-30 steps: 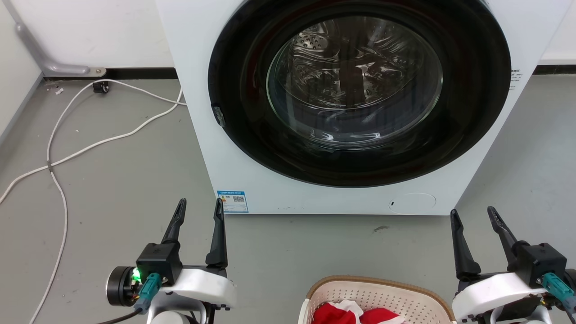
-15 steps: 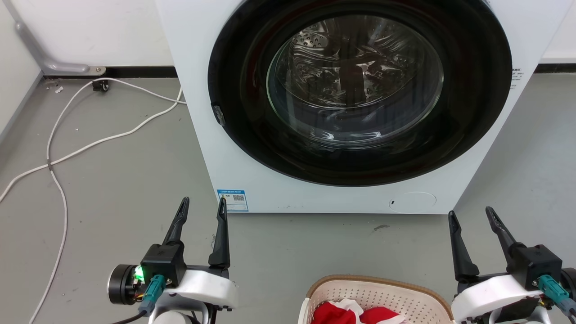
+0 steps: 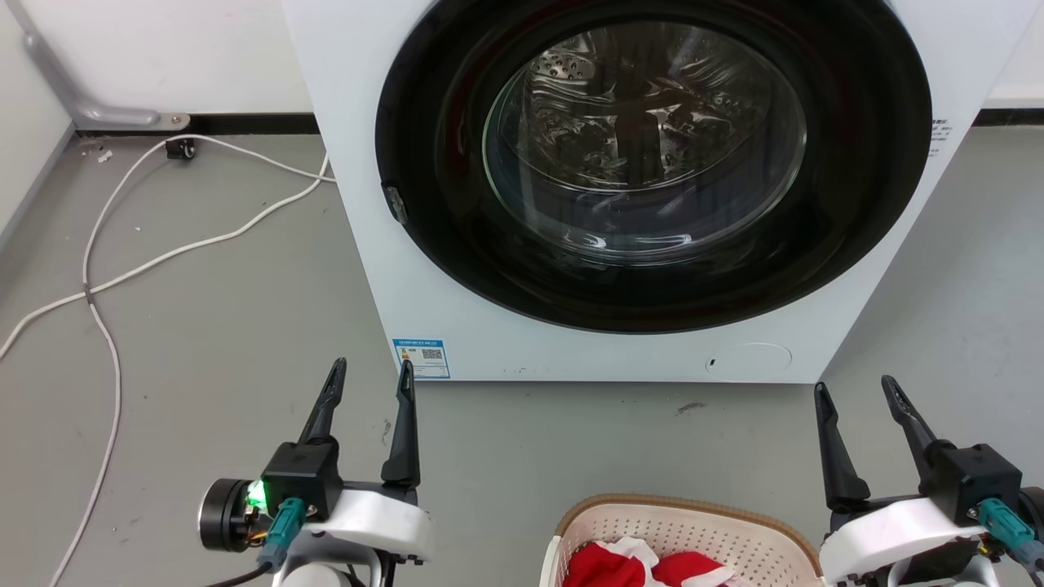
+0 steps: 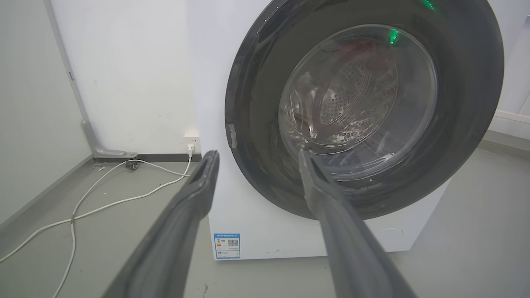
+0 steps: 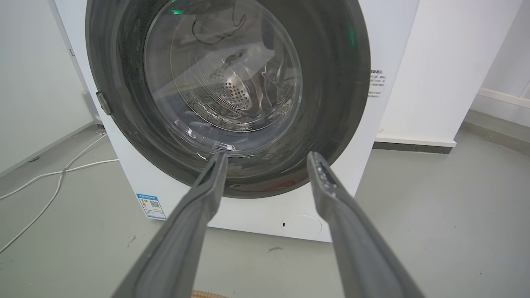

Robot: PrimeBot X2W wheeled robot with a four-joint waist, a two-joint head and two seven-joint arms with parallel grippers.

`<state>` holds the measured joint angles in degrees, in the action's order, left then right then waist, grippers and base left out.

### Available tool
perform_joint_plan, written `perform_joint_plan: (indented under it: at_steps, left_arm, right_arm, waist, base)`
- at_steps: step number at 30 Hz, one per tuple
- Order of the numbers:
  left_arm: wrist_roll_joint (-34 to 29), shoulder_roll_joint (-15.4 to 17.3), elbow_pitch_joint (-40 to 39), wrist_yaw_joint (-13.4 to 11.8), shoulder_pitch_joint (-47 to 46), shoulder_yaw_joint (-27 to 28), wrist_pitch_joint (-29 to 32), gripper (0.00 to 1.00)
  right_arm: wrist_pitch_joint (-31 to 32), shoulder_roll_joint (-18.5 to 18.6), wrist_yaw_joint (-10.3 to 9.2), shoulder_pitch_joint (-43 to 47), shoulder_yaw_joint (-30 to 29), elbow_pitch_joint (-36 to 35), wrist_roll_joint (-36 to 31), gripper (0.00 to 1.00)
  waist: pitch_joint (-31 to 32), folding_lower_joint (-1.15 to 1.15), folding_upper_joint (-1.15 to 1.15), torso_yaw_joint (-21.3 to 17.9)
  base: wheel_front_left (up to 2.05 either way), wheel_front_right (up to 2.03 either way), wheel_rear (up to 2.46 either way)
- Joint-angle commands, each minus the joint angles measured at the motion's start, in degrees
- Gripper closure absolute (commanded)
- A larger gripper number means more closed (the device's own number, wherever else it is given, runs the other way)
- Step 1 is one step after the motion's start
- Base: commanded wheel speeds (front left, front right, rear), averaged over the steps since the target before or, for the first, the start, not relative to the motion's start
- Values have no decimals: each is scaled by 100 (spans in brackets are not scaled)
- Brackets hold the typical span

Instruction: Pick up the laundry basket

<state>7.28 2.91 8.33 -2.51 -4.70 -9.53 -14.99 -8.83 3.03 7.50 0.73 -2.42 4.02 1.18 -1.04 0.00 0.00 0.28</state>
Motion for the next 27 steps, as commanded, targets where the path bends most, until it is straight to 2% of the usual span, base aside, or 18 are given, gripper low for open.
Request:
perform_joint_plan:
  at_steps: [1,14,27]
  left_arm:
    - [-27,-5,11,35,-59,-18,-29,0]
    - [59,-4,429,92,-426,-294,-23,0]
    - [203,-1,1324,146,-1041,-654,-23,0]
  right_arm:
    - [-16,-28,-2,-41,-14,17,30,0]
    - [40,-27,-2,-229,-273,185,107,0]
    - [-79,-24,-2,-485,-413,652,310,0]
  waist:
    - [-10,0,0,2]
    - [-542,0,0,-171]
    - [-1389,0,0,-671]
  base:
    - [0,0,0]
    - [0,0,0]
    - [0,0,0]
